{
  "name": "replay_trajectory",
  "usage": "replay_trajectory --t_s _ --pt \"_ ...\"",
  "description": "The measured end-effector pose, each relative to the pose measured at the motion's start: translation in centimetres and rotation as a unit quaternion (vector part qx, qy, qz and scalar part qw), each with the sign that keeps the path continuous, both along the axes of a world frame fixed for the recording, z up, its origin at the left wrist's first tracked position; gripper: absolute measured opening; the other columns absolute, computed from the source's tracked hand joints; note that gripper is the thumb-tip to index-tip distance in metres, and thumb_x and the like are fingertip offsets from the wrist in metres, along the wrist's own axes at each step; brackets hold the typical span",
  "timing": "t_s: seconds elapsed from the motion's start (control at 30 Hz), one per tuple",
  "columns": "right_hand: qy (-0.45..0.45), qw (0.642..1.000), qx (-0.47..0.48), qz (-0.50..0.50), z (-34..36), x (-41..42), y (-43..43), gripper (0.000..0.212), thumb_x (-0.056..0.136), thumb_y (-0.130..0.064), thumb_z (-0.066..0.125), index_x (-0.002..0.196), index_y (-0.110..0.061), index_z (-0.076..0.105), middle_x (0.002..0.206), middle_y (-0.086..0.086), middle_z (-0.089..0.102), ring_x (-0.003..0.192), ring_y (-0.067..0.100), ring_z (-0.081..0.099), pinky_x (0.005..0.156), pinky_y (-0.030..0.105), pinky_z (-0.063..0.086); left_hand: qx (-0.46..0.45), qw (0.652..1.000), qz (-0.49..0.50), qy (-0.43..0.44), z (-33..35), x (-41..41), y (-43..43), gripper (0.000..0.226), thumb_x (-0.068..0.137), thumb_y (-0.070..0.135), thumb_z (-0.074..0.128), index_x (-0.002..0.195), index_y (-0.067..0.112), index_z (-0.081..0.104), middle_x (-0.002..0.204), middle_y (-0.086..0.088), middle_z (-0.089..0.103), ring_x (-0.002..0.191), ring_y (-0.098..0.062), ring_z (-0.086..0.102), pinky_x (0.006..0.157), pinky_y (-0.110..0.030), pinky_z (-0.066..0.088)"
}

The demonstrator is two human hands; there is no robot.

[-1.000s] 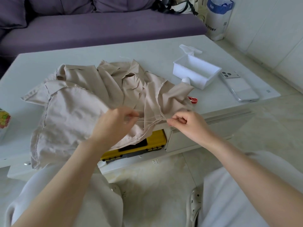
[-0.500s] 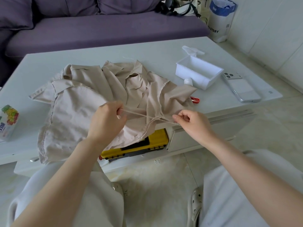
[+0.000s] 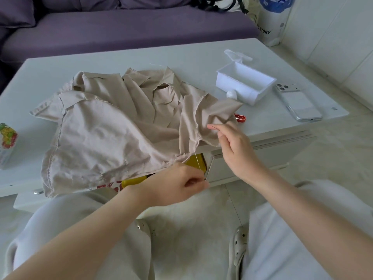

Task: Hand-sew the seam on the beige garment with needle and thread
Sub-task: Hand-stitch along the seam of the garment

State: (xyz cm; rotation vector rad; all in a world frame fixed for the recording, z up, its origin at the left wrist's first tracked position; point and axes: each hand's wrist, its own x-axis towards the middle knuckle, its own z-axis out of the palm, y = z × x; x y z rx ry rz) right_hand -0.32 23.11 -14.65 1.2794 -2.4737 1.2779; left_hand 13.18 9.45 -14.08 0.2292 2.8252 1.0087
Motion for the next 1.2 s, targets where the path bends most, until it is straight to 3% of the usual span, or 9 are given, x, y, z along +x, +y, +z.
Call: replay_trajectory --t_s 0.17,0.23,0.37,0.57,0.7,0.8,0.9,1.07,1.2 --pt "0.045 0.996 0.049 0.062 -0.4 0.4 -0.6 0.023 0.091 -0.021 0.051 0.108 -0.013 0.065 0.082 -0.025 0.036 0.081 -0.010 0.040 0.079 0.007 0.032 -0.035 0.998 -0.042 0.039 -0.5 -0.4 0.4 0.040 0.097 0.032 0.049 0.062 0.015 0.040 0.054 0.005 0.036 0.054 -0.014 0.038 0.056 -0.023 0.033" --pt "0.034 0.993 0.082 0.073 -0.7 0.4 -0.8 0.017 0.089 -0.018 0.060 0.105 -0.014 0.065 0.081 -0.024 0.035 0.084 -0.012 0.040 0.076 0.009 0.032 -0.034 0.998 -0.047 0.038 -0.5 -0.5 0.5 0.039 0.097 0.032 0.050 0.064 0.012 0.047 0.055 0.006 0.039 0.054 -0.014 0.040 0.057 -0.025 0.037" --pt "0.022 0.986 0.154 0.054 -1.1 0.2 -1.2 0.010 0.089 -0.016 0.062 0.096 -0.014 0.069 0.084 -0.011 0.042 0.074 0.006 0.038 0.068 0.020 0.028 -0.042 0.997 -0.052 0.039 -0.5 -0.7 0.7 0.037 0.097 0.034 0.050 0.067 0.013 0.052 0.054 0.009 0.038 0.053 -0.010 0.040 0.057 -0.030 0.041" --pt "-0.008 0.983 0.182 0.012 -1.3 -0.1 -1.4 0.013 0.087 -0.009 0.058 0.095 -0.013 0.068 0.081 -0.014 0.039 0.070 0.003 0.035 0.061 0.015 0.028 -0.053 0.992 -0.058 0.101 -0.3 -0.3 1.2 0.039 0.097 0.039 0.042 0.062 0.024 0.041 0.062 0.010 0.038 0.058 -0.010 0.039 0.055 -0.029 0.038" --pt "-0.019 0.986 0.168 0.003 -1.3 -0.3 -1.5 0.020 0.083 -0.002 0.056 0.093 -0.013 0.069 0.074 -0.020 0.036 0.077 0.008 0.041 0.069 0.021 0.029 -0.037 0.987 0.018 0.154 0.1 -0.3 1.1 0.042 0.099 0.039 0.033 0.087 0.012 0.063 0.096 0.003 0.052 0.075 -0.011 0.051 0.066 -0.028 0.045" --pt "-0.023 0.988 0.151 0.006 -1.2 -0.3 -1.4 0.021 0.081 0.000 0.055 0.091 -0.011 0.069 0.074 -0.020 0.036 0.074 0.008 0.042 0.065 0.011 0.028 -0.015 0.969 0.157 0.192 0.5 -1.1 0.3 0.037 0.098 0.030 0.034 0.101 0.009 0.064 0.102 -0.002 0.052 0.083 -0.017 0.055 0.075 -0.031 0.047" --pt "-0.030 0.989 0.143 0.007 -1.1 -0.2 -1.3 0.022 0.082 0.002 0.054 0.092 -0.010 0.069 0.076 -0.019 0.040 0.070 0.001 0.042 0.065 0.009 0.030 -0.071 0.946 0.242 0.204 -0.2 -1.9 -0.8 0.023 0.089 0.015 0.044 0.097 0.009 0.065 0.094 -0.005 0.055 0.084 -0.024 0.055 0.076 -0.038 0.047" --pt "-0.025 0.986 0.163 0.013 -0.8 -0.1 -1.2 0.027 0.080 0.004 0.053 0.097 -0.009 0.068 0.077 -0.021 0.038 0.067 -0.006 0.039 0.063 0.006 0.029 -0.235 0.933 0.225 0.155 -2.6 -2.3 -0.8 0.018 0.066 0.013 0.067 0.083 0.011 0.066 0.083 -0.007 0.054 0.080 -0.031 0.051 0.070 -0.039 0.042" --pt "-0.027 0.986 0.163 0.033 -0.2 0.5 -0.9 0.029 0.080 0.004 0.052 0.098 -0.012 0.067 0.076 -0.020 0.036 0.068 -0.005 0.039 0.062 0.013 0.031 -0.231 0.942 0.163 0.183 -2.4 -2.1 -0.3 0.020 0.072 0.024 0.050 0.072 0.015 0.068 0.078 -0.001 0.049 0.076 -0.026 0.048 0.070 -0.034 0.037"
